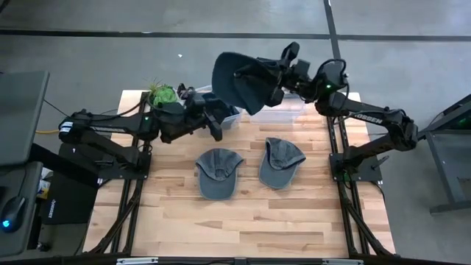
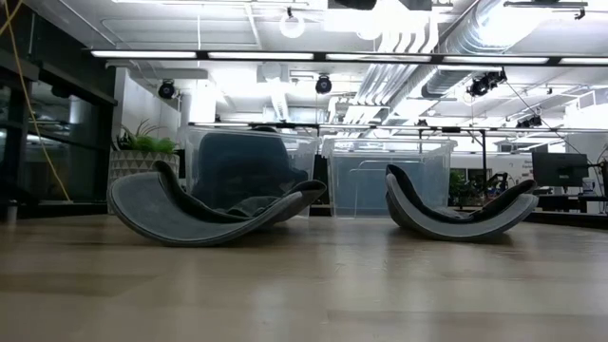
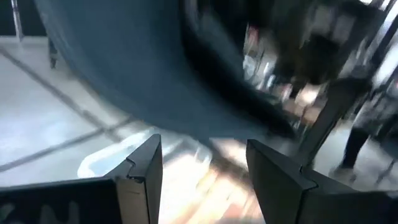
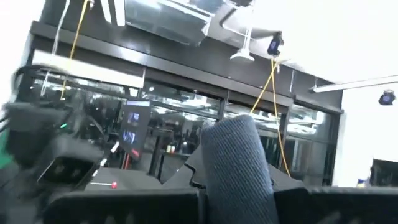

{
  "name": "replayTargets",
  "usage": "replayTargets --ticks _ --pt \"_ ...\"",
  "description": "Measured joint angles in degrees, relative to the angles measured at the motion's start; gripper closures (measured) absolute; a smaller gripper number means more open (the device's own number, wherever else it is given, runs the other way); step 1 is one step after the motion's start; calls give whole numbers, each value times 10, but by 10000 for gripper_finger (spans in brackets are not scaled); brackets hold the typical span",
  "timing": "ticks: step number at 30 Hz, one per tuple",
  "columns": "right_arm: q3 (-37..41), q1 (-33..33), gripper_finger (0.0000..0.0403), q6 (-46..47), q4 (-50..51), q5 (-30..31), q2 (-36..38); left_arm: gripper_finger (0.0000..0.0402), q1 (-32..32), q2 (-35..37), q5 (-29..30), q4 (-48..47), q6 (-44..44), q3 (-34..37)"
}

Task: Pick & Place hat
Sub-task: Put the dark blue cap into the left transparent bin

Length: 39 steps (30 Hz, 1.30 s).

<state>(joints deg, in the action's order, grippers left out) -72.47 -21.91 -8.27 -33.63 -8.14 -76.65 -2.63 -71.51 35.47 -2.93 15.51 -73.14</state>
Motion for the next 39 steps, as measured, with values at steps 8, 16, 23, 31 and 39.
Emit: replayTargets --ticks 8,16,23,31,39 --pt "-75 -15 383 -15 47 -67 15 224 0 -20 1 117 -2 -3" --pt "-137 -23 383 -63 129 -103 14 224 0 -52 -36 250 -18 -1" --pt "-144 -41 383 -57 154 -124 13 224 0 -81 -66 318 -21 0" --pt "-144 -45 383 -46 155 -149 13 224 5 -115 -56 382 -18 -2" --pt "-144 -44 383 -38 157 -158 13 224 16 -127 -65 414 -14 -2"
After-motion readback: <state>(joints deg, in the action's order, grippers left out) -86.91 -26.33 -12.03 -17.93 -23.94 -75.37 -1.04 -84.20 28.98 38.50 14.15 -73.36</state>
